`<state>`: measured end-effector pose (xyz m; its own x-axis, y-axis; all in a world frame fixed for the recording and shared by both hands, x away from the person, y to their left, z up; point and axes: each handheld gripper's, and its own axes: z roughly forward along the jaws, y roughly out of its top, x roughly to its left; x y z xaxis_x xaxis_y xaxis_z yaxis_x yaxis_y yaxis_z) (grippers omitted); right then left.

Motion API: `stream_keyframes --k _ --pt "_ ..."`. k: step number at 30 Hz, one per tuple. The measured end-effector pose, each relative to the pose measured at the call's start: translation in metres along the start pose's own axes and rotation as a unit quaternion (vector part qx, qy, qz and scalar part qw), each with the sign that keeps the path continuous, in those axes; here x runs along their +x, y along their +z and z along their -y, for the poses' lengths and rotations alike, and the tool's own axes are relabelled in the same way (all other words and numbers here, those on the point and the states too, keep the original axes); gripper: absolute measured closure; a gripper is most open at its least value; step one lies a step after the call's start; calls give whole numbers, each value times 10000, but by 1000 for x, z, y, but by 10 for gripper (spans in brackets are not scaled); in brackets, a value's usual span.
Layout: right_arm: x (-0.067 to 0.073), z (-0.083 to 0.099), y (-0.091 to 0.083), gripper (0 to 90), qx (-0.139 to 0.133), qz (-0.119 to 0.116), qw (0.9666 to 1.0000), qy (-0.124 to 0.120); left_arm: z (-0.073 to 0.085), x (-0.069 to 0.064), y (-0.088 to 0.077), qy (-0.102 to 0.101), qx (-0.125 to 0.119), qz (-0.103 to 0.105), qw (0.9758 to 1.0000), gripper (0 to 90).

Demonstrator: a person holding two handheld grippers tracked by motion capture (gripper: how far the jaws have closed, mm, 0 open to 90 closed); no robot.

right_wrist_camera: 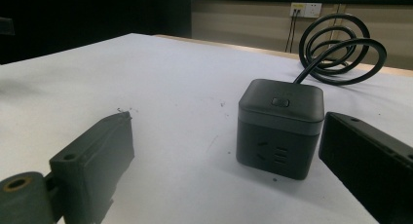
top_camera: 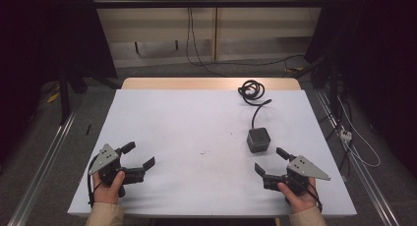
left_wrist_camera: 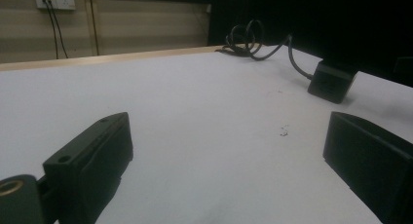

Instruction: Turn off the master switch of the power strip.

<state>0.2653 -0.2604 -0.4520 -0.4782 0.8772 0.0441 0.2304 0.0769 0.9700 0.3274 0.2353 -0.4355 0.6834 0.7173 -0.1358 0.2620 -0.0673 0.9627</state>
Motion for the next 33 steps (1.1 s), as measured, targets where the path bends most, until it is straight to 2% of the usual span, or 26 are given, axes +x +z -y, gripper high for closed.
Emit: stream_keyframes --k 10,22,33 --pt "-3 -3 3 57 -49 4 10000 27 0 0 0 -14 -21 0 10000 36" --pt "-11 -8 6 61 -76 199 9997 108 -1 -3 3 -7 -20 16 10000 36" --pt "-16 -14 14 89 10 245 9996 106 -2 -4 6 8 -41 42 10000 36"
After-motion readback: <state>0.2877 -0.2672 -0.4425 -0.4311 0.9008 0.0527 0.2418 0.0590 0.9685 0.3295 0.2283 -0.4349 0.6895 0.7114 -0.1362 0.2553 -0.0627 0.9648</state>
